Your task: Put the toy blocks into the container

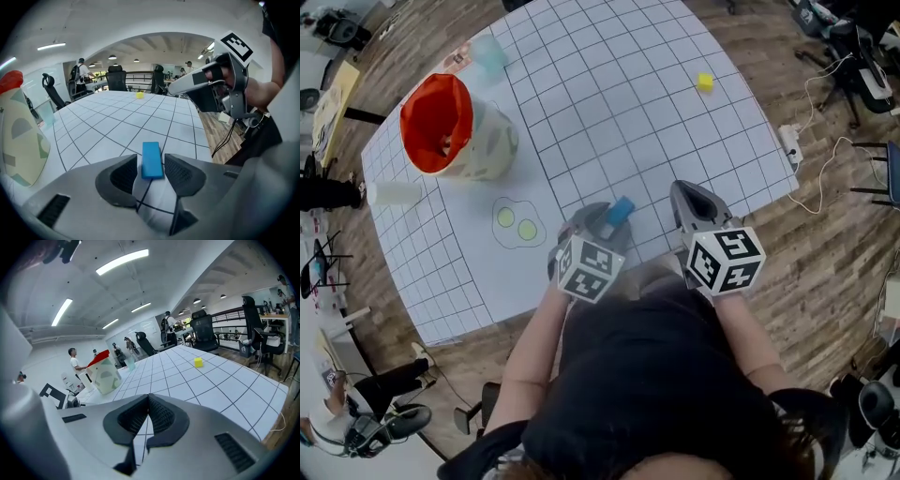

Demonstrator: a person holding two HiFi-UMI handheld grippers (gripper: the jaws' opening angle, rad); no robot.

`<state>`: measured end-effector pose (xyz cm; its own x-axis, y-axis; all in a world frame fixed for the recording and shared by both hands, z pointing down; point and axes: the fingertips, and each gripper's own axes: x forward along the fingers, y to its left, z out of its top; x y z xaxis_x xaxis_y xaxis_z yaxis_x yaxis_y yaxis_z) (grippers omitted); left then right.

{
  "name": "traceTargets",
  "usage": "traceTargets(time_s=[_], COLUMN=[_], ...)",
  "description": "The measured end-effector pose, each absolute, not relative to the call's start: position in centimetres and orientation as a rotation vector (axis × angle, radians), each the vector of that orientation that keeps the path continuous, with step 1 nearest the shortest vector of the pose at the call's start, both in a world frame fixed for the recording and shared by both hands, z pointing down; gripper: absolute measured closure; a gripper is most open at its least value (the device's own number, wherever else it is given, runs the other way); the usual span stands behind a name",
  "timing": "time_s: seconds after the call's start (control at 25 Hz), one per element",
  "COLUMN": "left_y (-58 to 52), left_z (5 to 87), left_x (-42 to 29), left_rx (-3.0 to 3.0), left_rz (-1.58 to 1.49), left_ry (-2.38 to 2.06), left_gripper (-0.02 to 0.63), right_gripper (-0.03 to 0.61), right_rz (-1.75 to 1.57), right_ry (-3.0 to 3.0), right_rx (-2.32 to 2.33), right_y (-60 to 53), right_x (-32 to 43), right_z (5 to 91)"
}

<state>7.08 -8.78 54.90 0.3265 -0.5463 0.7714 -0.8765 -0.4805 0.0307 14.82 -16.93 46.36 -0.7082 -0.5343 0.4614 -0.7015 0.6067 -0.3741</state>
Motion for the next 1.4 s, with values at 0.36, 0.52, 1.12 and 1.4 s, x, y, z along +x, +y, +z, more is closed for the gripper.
traceTargets(time_s=[0.36, 0.52, 1.12, 1.4], left_y=[-9.0, -9.0, -10.3, -10.0], left_z=[55.9, 55.8, 50.1, 43.3], left_x=[7.5, 7.4, 2.7, -3.0], left_rx=[2.132, 2.148, 2.048, 1.981], left_rz=[0.947, 0.939, 0.769, 0.645], left_ry=[-1.249, -1.243, -1.524, -1.735], left_gripper=[0.439, 0.451, 0.453, 0.453], right_gripper=[0.565, 0.566, 0.566, 0.566], right_rz=[0.817, 0.82, 0.755, 0.681], right_ry=[-2.524, -2.534, -2.606, -2.672], right_rx=[0.915, 0.856, 0.661, 0.49], right_y=[-19.5, -19.6, -19.6, -18.3], right_x=[13.6, 12.3, 8.7, 4.2], right_z=[48.2, 48.6, 47.4, 44.9])
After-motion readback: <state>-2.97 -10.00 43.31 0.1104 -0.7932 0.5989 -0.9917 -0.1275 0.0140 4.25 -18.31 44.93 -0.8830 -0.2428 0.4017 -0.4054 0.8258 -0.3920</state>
